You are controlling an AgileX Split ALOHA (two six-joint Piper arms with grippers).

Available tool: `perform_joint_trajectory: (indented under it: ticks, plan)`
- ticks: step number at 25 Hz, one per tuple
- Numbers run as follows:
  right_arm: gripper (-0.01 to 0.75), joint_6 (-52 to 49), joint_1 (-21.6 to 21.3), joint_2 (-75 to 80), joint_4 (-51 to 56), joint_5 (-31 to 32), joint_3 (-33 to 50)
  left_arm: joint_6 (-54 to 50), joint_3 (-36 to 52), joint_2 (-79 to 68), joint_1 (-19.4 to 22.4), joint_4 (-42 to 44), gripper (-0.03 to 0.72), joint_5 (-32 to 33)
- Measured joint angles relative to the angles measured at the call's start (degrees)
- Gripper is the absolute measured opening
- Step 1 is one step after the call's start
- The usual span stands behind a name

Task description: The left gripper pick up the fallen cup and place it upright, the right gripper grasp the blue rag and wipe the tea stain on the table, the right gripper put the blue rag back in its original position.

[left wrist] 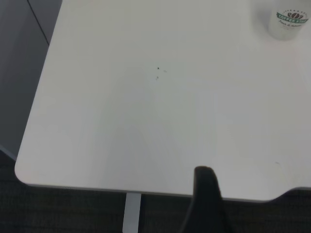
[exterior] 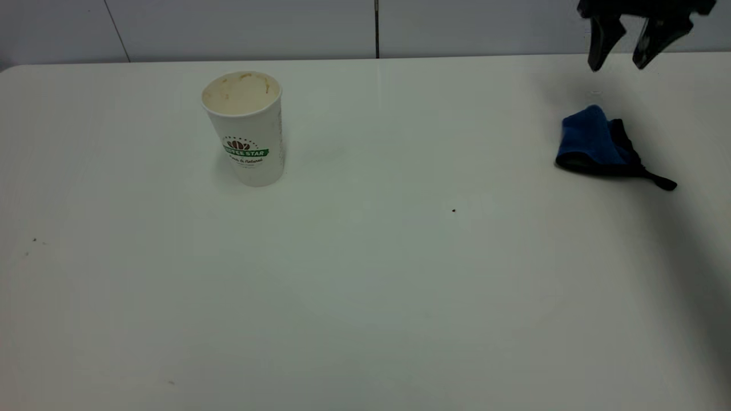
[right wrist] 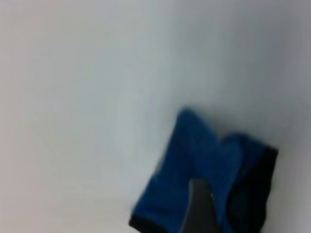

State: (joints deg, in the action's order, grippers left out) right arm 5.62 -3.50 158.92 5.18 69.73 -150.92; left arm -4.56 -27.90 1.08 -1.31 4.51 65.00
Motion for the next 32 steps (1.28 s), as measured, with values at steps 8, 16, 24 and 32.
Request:
perform_joint_trajectory:
  ticks: [8,16,24,32]
  plan:
    - [0.543,-1.2,1.4,-11.4,1.4,0.9,3.1,0.0,0.0,0.0,0.0,0.0,0.581,0.0]
    - [0.537,-2.5,3.8,-36.2,0.4,1.1,22.6,0.0,0.0,0.0,0.0,0.0,0.581,0.0]
    - [0.537,-5.6,4.1,-66.6,0.2,1.1,50.0,0.0,0.0,0.0,0.0,0.1,0.581,0.0]
    - [0.537,-5.6,4.2,-89.4,-1.0,1.1,76.7,0.0,0.0,0.0,0.0,0.1,0.581,0.0]
